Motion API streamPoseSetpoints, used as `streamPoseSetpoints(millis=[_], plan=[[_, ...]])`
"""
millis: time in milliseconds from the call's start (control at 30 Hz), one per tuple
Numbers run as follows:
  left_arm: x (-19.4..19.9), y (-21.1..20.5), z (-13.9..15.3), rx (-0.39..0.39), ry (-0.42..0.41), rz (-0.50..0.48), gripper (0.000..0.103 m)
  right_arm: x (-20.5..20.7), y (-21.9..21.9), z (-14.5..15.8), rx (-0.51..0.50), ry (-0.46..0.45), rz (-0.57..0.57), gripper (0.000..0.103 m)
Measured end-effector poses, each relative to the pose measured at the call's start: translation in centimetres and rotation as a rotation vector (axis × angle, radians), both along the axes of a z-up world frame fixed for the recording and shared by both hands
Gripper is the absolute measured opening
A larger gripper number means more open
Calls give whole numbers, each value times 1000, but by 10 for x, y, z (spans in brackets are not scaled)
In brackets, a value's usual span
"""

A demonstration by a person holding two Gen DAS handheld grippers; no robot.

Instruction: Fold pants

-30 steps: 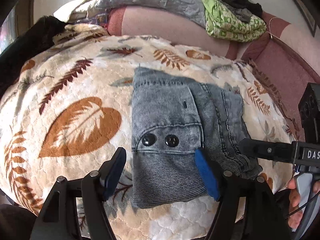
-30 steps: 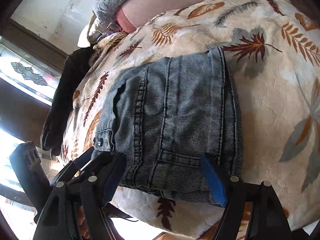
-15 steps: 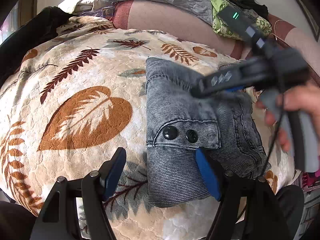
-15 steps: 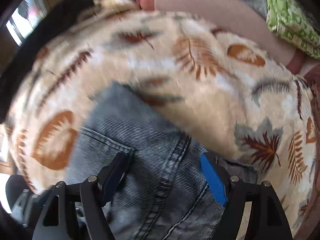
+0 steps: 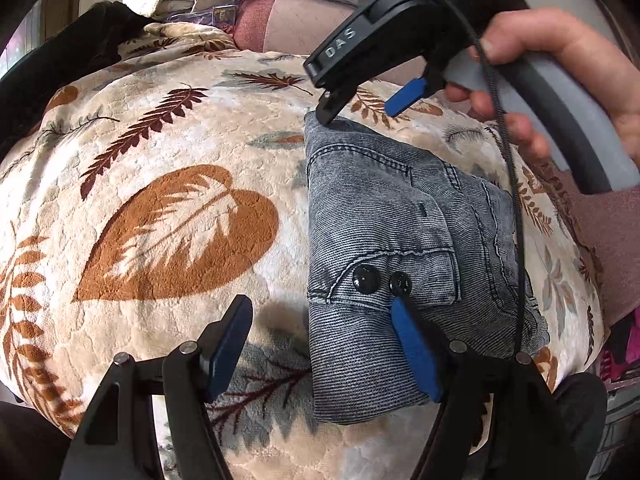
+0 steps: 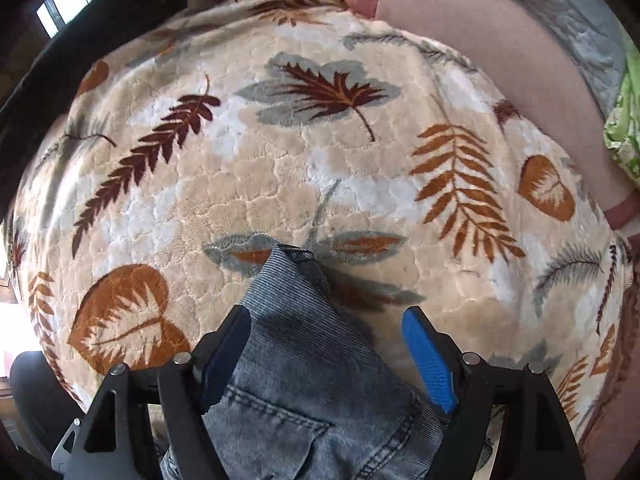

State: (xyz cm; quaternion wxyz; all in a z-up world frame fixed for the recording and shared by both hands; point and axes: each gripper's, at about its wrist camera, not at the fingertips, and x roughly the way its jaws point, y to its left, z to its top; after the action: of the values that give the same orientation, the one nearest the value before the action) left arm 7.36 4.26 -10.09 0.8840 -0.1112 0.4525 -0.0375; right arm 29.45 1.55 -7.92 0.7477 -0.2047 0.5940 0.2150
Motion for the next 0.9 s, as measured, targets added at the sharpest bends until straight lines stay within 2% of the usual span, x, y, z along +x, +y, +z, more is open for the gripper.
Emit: streamPoseSetpoints(millis=[33, 100, 200, 267, 367, 533, 667, 733, 900], plan=[[-1, -1, 0, 3, -5, 2, 74, 6, 3, -5, 20, 27, -6, 65], [-1, -2, 0, 12, -11, 5, 74, 14, 11, -12, 46, 64, -19, 64], [0, -4, 0, 19, -15, 2, 74, 20, 23, -24, -2, 76, -7, 63], [-2, -3, 1, 13, -16, 2, 74, 18, 28, -27, -1, 98, 13, 31], [-1, -2, 0, 2, -15, 1, 74, 8, 35, -21, -36, 73, 55, 16], [-1, -2, 0, 2, -16, 2, 74, -1, 33, 2, -10, -19, 39, 14], [-1, -3, -1, 4, -18, 7, 74, 3, 27, -20, 10, -22, 11, 14], [-1, -2, -1, -3, -15, 11, 74, 4, 26, -25, 52, -19, -16, 19], [-1, -2, -1, -2, -12, 13, 74, -5, 2, 8, 150, -69, -78, 21]])
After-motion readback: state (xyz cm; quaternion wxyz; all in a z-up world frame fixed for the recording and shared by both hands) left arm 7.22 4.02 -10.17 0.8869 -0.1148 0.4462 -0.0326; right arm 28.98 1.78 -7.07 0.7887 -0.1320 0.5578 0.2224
